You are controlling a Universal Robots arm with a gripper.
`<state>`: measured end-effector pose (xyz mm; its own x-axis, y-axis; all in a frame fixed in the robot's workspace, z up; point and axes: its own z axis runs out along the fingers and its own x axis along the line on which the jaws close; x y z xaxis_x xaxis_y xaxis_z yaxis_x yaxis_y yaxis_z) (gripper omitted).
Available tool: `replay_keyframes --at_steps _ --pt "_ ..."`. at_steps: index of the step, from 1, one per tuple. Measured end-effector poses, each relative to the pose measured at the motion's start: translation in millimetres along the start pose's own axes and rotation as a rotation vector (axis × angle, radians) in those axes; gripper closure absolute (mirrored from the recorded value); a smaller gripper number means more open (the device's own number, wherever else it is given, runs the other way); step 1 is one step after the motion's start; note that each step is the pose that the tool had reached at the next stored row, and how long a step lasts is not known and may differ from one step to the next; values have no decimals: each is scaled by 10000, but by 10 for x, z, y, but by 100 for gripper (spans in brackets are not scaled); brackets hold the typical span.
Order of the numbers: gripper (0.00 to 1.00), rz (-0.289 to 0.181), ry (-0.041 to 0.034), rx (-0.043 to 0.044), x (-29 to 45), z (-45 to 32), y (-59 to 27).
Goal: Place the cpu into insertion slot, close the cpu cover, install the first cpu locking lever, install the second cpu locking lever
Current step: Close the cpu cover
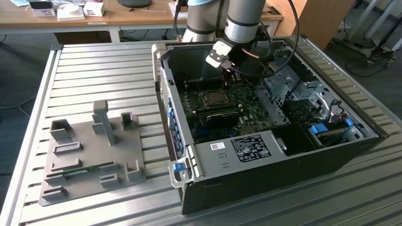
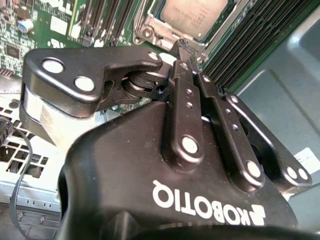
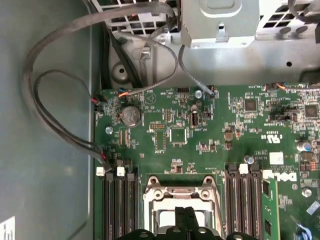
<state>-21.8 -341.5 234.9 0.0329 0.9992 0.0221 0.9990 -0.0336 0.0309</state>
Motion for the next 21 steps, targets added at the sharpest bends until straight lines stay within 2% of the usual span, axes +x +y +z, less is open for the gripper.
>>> replay_keyframes --at_steps 10,21 --pt "89 2 0 -3 -7 15 -205" --pt "89 -29 -1 -3 -7 15 -208"
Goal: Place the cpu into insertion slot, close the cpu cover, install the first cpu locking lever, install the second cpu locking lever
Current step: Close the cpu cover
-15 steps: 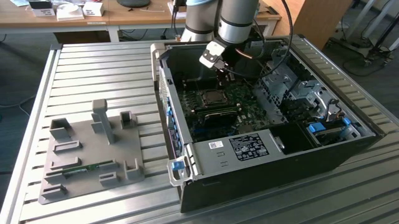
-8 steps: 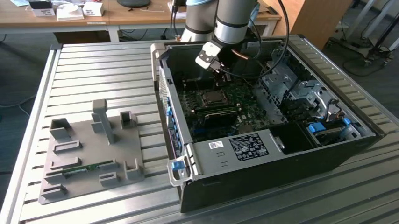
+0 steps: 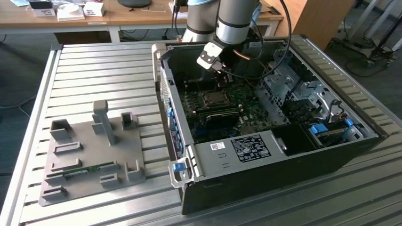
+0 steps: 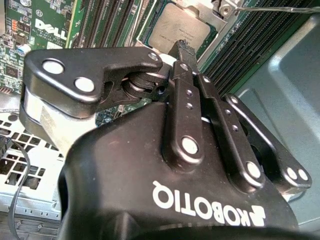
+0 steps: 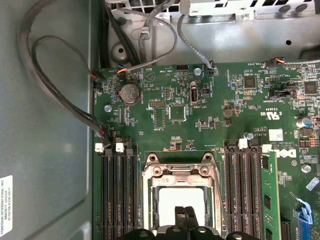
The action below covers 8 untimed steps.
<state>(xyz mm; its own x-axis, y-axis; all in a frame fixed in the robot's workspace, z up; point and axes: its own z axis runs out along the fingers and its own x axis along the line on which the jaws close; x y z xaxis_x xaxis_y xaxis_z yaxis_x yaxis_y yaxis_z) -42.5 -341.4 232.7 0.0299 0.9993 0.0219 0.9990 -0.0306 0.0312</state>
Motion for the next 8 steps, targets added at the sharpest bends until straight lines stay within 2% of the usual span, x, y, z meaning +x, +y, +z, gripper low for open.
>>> replay_keyframes --at_steps 3,8 --pt "89 -222 7 5 0 0 -1" --pt "89 -1042 32 23 0 1 -1"
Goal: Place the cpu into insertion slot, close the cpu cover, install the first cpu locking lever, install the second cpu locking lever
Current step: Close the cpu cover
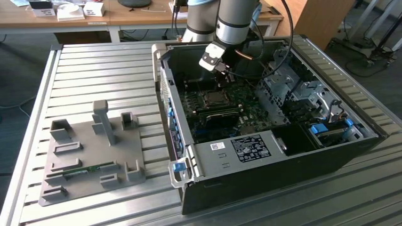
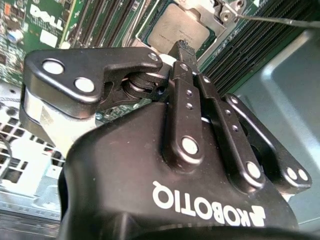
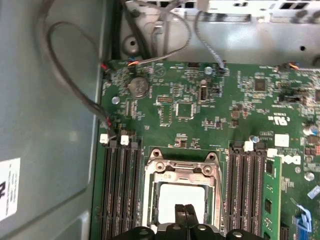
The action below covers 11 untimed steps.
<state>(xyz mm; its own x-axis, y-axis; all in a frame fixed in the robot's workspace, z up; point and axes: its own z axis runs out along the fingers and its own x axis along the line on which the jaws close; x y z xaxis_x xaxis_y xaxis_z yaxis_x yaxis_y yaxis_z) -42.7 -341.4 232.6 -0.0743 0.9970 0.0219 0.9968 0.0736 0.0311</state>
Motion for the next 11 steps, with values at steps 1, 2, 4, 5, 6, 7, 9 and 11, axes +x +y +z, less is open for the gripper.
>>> replay_keyframes --at_steps 1,2,4,5,6,7,9,11 --pt "89 -179 6 4 0 0 0" --pt "89 -359 12 7 0 1 0" --pt "89 -729 23 16 0 2 0" --pt "89 -910 28 20 0 2 0" --pt "89 -1088 34 23 0 3 0" --pt "89 -1269 40 27 0 4 0" --pt "89 -1644 52 36 0 5 0" --pt "89 -2003 62 44 0 5 0"
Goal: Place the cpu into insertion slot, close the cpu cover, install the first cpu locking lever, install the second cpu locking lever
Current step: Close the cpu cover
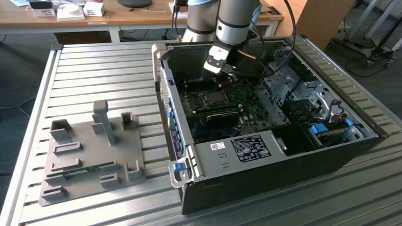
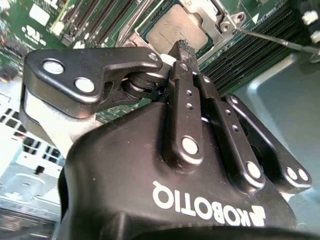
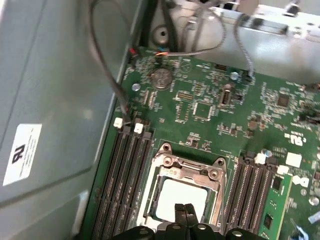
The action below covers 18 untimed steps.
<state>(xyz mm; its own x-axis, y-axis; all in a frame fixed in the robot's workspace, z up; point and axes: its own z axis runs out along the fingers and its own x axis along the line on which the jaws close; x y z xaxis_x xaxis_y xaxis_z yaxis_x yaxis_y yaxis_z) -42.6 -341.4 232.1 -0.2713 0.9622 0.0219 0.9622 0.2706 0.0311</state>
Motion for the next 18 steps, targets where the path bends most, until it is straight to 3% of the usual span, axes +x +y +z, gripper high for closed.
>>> replay_keyframes --at_steps 10,16,18 --pt "89 -194 6 4 0 0 0" --pt "89 -940 29 20 0 0 0" --pt "89 -967 30 21 0 0 0"
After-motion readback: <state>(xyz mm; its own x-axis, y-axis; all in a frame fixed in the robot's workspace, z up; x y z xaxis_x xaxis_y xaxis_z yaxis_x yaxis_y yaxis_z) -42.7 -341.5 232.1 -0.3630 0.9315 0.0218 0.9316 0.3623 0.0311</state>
